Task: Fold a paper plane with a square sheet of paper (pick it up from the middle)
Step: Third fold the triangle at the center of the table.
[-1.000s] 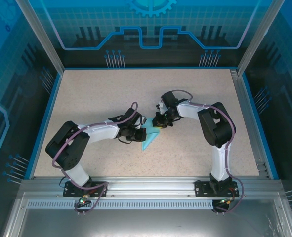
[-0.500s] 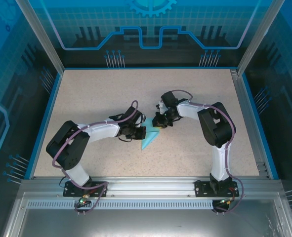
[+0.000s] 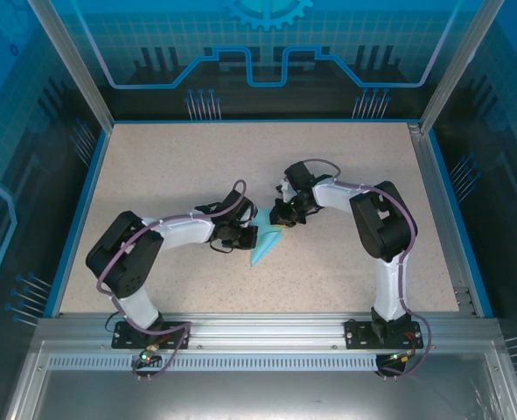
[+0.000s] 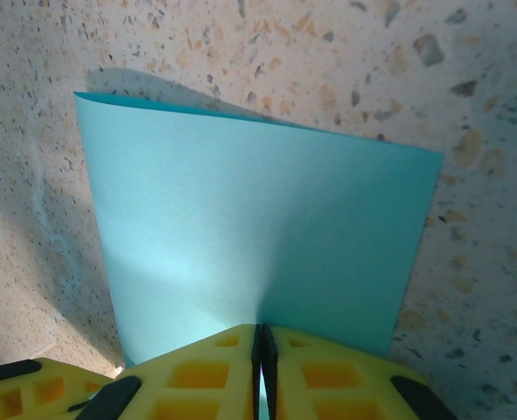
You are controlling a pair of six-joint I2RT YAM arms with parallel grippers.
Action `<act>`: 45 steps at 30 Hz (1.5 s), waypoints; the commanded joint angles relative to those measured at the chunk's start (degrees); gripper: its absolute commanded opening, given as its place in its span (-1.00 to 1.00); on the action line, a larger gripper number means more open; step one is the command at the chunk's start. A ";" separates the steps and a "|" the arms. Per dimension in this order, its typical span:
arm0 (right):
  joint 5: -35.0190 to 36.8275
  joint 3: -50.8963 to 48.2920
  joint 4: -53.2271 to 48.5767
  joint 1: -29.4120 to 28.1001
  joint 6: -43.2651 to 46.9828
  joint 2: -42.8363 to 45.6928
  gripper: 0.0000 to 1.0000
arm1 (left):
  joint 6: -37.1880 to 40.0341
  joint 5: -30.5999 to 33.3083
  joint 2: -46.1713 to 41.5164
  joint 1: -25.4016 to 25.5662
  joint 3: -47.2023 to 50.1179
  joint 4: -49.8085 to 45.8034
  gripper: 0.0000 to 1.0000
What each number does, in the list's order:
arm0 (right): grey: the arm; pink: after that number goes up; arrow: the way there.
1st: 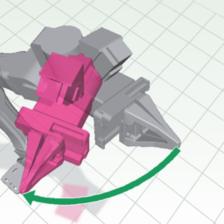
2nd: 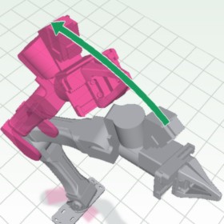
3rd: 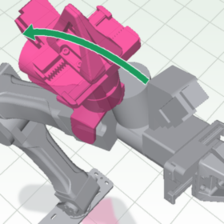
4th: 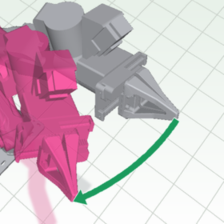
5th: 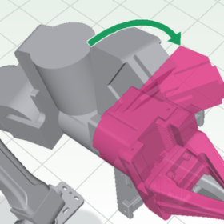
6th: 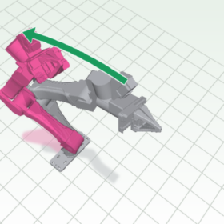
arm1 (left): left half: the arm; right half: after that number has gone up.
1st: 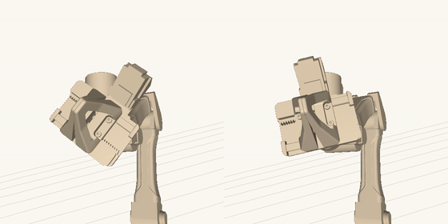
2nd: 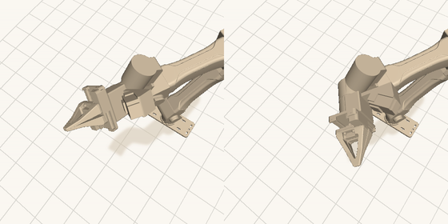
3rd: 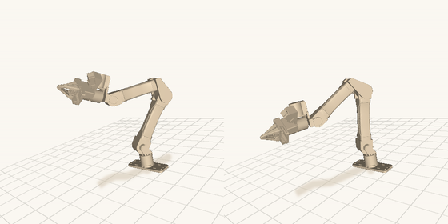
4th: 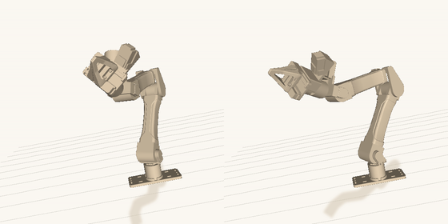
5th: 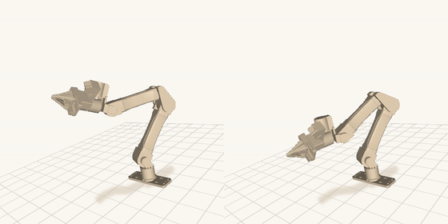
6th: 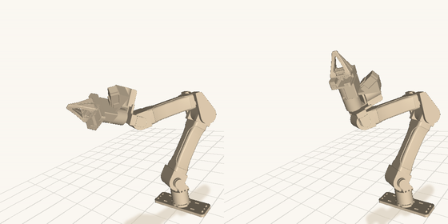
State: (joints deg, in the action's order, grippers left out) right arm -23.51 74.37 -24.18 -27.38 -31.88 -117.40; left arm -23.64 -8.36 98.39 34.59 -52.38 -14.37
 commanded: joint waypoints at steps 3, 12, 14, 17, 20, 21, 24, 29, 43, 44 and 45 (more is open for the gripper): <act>3.36 -0.48 -4.12 -0.73 0.28 -2.15 -0.73 | 0.52 0.89 0.75 -0.59 -1.61 -0.64 -1.00; 3.39 -0.63 -3.93 -0.74 0.15 -2.48 -0.73 | 0.86 1.33 1.04 -0.67 -1.76 -0.92 -1.00; 3.35 -0.72 -3.85 -0.73 0.14 -2.56 -0.73 | 0.87 1.26 1.19 -0.73 -1.55 -0.67 -1.00; 3.29 -0.80 -3.85 -0.77 0.08 -2.65 -0.73 | 0.85 0.85 0.88 -0.75 -1.19 0.11 -1.00; 3.43 -0.81 -3.85 -0.75 0.15 -2.65 -0.72 | 1.01 0.56 -0.03 -0.75 -0.97 0.74 -1.00; 3.48 -0.80 -3.83 -0.71 0.20 -2.65 -0.73 | 1.05 0.59 -0.36 -0.70 -0.94 0.82 -1.00; 3.64 -0.89 -3.80 -0.75 0.15 -2.65 -0.72 | 1.16 0.97 -0.62 -0.68 -1.21 0.44 -1.00; 3.48 -0.87 -3.76 -0.71 0.11 -2.73 -0.73 | 1.31 1.42 0.81 -0.74 -1.35 -0.18 -1.00; 3.31 -1.16 -3.65 -0.84 -0.20 -2.58 -0.72 | 1.93 1.03 2.33 -0.74 0.12 1.60 -1.00; 3.23 -0.92 -3.75 -0.82 -0.20 -2.50 -0.72 | 1.92 0.94 2.27 -0.72 0.27 1.57 -1.00; 3.00 -0.54 -3.98 -0.87 -0.25 -2.27 -0.71 | 1.92 0.81 2.33 -0.73 0.46 1.71 -1.00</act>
State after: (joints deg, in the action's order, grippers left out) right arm -23.38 74.37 -24.18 -27.44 -31.90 -117.40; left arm -23.42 -8.19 99.50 34.33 -52.36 -13.45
